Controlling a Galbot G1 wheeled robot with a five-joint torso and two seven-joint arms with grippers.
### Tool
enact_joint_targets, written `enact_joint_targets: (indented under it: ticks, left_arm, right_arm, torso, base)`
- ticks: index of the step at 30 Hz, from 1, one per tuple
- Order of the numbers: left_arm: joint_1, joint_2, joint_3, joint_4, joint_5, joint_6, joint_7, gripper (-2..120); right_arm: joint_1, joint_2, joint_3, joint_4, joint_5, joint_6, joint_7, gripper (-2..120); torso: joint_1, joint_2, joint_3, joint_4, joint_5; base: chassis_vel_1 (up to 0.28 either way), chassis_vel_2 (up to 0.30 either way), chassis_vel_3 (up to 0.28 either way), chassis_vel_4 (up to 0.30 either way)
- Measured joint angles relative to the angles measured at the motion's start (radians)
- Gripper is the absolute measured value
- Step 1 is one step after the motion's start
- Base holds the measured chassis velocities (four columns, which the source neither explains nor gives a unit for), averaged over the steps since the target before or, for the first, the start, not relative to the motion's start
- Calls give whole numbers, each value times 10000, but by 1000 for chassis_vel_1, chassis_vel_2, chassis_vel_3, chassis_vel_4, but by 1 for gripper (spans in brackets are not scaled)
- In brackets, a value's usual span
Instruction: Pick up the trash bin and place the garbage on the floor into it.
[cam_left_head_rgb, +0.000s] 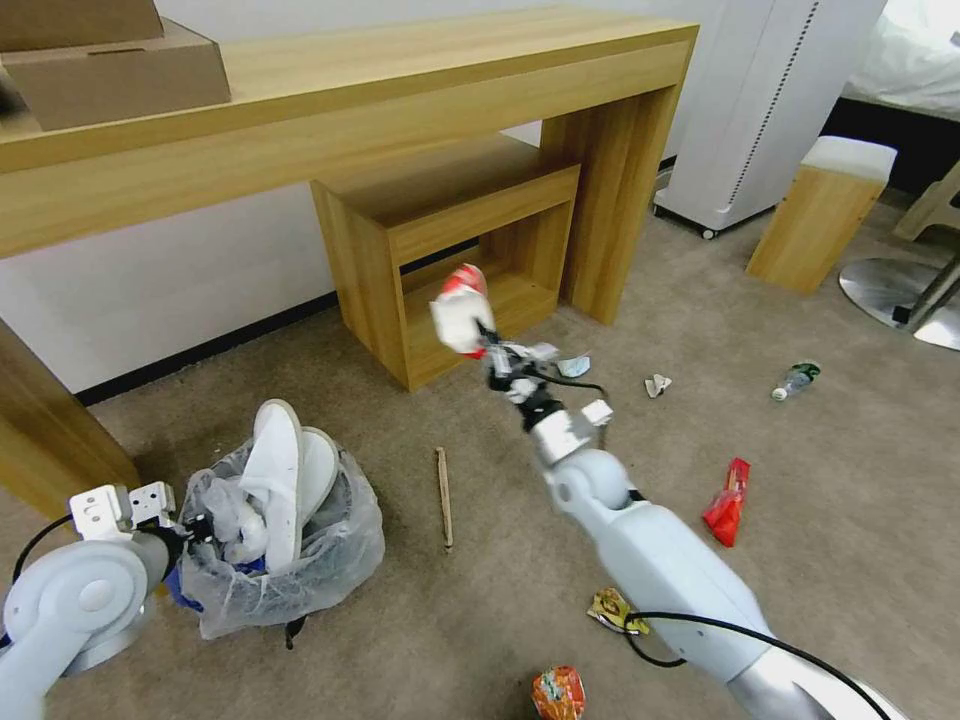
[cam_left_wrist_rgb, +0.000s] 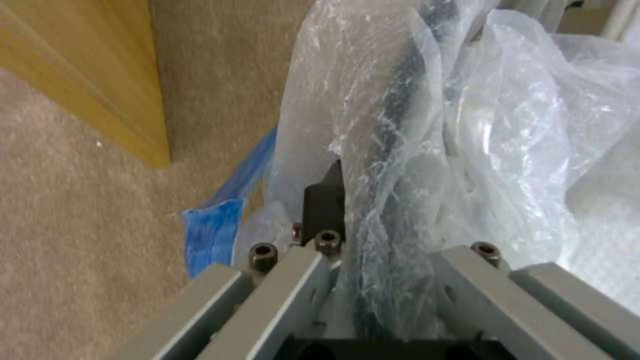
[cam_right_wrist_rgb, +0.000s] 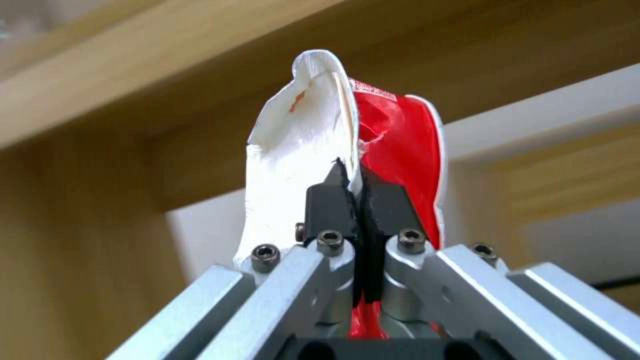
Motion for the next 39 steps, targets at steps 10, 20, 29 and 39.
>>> enact_joint_targets:
  ticks: [10, 20, 29, 39]
  left_arm:
    - [-85, -8, -24, -37, -308, -23, -204, 0]
    - [-257, 59, 24, 151, -325, -141, -197, 0]
    - [-247, 29, 25, 166, -296, -153, -175, 0]
    - [-195, -1, 8, 136, -259, -168, -163, 0]
  right_arm:
    - [338, 536, -1773, 245, 467, -464, 395, 0]
    - [387, 532, -3155, 851, 1395, -992, 1085, 0]
    - [49, 577, -3968, 541, 1238, -1011, 1206, 0]
    - [82, 797, -4189, 342, 1192, -1021, 1348, 0]
  torso:
    - [0, 0, 0, -1, -1]
    - [0, 0, 0, -3, 0]
    - [0, 0, 0, -3, 0]
    - [0, 0, 0, -1, 1]
  base:
    - [0, 0, 0, 0]
    - [0, 0, 0, 0]
    - [0, 0, 0, 0]
    - [0, 0, 0, 0]
